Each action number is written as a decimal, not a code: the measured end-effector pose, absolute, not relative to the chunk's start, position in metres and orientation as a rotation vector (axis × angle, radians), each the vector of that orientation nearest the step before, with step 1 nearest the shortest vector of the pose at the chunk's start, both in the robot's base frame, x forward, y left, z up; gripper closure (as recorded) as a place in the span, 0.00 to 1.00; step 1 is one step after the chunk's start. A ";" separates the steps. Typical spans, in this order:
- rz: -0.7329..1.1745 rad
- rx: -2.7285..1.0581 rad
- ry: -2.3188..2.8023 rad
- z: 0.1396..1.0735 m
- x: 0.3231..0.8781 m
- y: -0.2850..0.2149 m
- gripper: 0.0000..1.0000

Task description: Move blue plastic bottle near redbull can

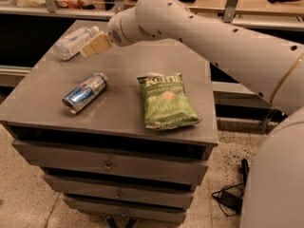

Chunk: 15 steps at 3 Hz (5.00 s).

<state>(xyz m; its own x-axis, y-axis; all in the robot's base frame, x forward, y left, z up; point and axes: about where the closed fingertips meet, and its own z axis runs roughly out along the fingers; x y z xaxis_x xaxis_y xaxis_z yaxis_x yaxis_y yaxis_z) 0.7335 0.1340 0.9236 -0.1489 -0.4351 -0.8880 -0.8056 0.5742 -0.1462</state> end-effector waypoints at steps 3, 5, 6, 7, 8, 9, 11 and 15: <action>0.444 -1.017 1.767 0.900 0.790 0.167 0.00; 0.500 -1.035 1.776 0.888 0.814 0.189 0.00; 0.556 -1.078 1.735 0.892 0.818 0.210 0.00; 0.581 -1.132 1.697 0.896 0.817 0.225 0.00; 0.599 -1.176 1.666 0.898 0.816 0.236 0.00; 0.621 -1.213 1.649 0.899 0.814 0.247 0.00; 0.656 -1.255 1.641 0.894 0.814 0.267 0.00; 0.593 -1.458 1.583 0.873 0.804 0.291 0.49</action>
Offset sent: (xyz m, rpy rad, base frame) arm 0.0640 0.0353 -0.0241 -0.0002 -0.0359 -0.0124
